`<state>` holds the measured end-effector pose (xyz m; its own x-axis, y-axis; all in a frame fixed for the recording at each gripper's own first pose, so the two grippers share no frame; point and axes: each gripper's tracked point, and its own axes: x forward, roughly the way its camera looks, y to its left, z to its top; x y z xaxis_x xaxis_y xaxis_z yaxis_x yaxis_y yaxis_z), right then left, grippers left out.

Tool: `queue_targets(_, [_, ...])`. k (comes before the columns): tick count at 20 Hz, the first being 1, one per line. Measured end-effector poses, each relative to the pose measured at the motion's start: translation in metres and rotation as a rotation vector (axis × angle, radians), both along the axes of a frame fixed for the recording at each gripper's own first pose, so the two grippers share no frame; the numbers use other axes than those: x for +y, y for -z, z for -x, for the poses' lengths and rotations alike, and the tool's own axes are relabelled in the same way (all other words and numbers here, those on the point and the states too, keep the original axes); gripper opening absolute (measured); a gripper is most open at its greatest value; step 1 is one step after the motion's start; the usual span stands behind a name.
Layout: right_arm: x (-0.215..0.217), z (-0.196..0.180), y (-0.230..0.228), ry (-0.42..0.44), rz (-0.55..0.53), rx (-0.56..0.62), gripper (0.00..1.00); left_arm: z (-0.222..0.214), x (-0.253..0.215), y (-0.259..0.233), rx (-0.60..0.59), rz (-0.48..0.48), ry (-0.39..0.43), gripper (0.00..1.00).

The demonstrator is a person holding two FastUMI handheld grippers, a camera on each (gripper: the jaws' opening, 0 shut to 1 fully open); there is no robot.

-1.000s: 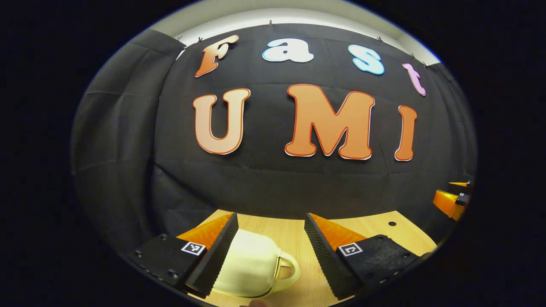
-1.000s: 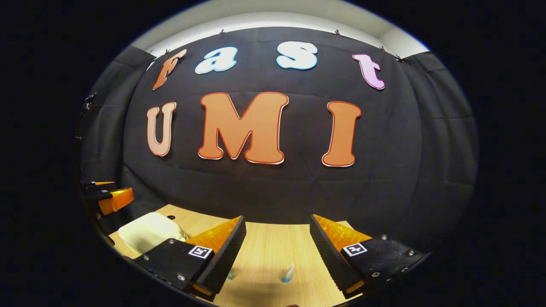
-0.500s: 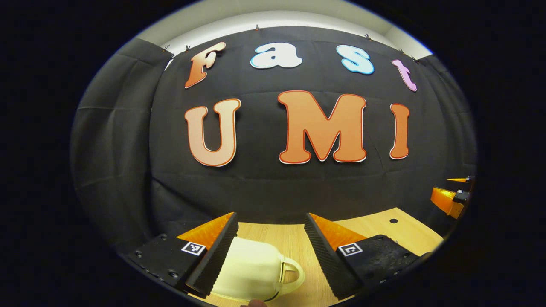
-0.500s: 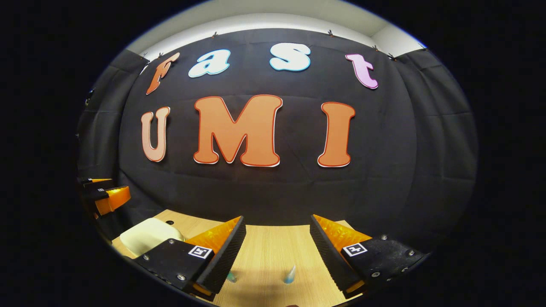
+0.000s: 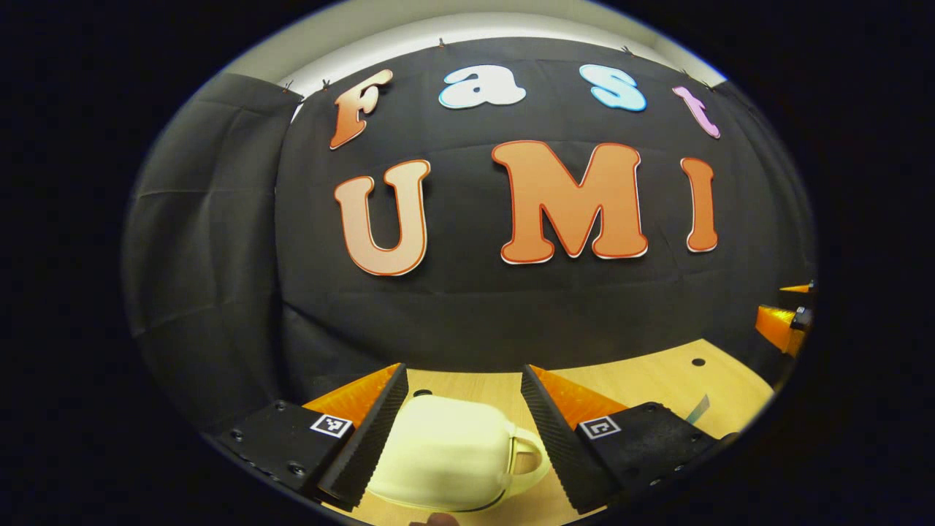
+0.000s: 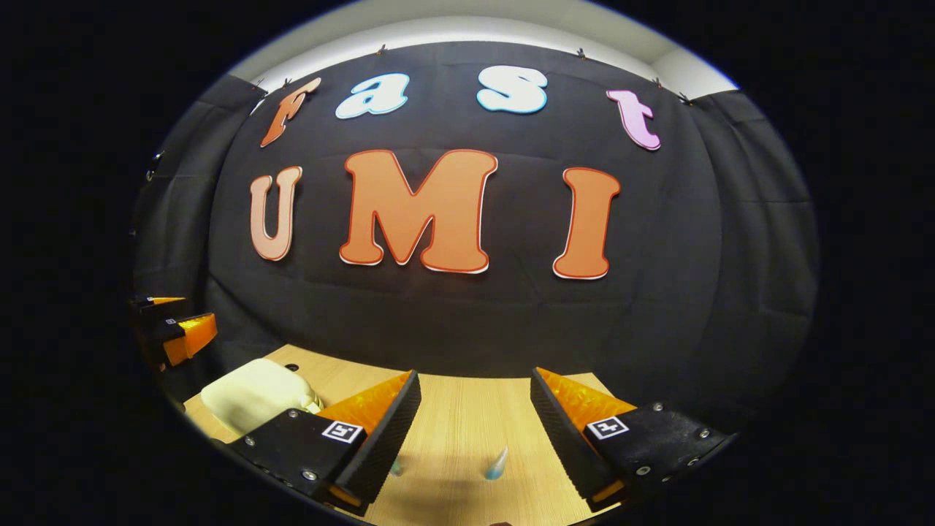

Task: First open the suitcase, pack the skin care products into it, and then close the suitcase.

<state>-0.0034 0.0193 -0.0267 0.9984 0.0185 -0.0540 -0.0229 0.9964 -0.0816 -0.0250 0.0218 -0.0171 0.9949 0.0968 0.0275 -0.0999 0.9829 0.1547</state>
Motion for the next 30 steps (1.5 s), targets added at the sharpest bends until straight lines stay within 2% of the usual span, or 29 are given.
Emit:
queue_targets(5, [-0.011, 0.008, 0.015, 0.022, 0.020, 0.027, 0.96, -0.007, -0.007, 0.044, 0.073, -0.256, -0.018, 0.98])
queue_targets(7, [-0.018, 0.010, 0.021, 0.035, 0.013, 0.042, 0.96, -0.006, -0.015, 0.058, 0.064, -0.399, -0.023, 0.98])
queue_targets(10, [-0.034, 0.014, 0.028, 0.069, 0.006, 0.059, 0.96, -0.008, -0.037, 0.090, 0.080, -0.562, 0.026, 0.98])
queue_targets(17, [-0.075, 0.027, 0.048, 0.158, -0.021, 0.108, 0.96, -0.018, -0.070, 0.180, 0.211, -0.823, 0.137, 0.97])
queue_targets(23, [-0.108, 0.042, 0.065, 0.236, -0.038, 0.148, 0.96, -0.026, -0.073, 0.238, 0.326, -0.947, 0.167, 0.98])
queue_targets(30, [-0.141, 0.055, 0.080, 0.315, -0.044, 0.189, 0.96, -0.055, -0.073, 0.257, 0.389, -1.006, 0.138, 0.97])
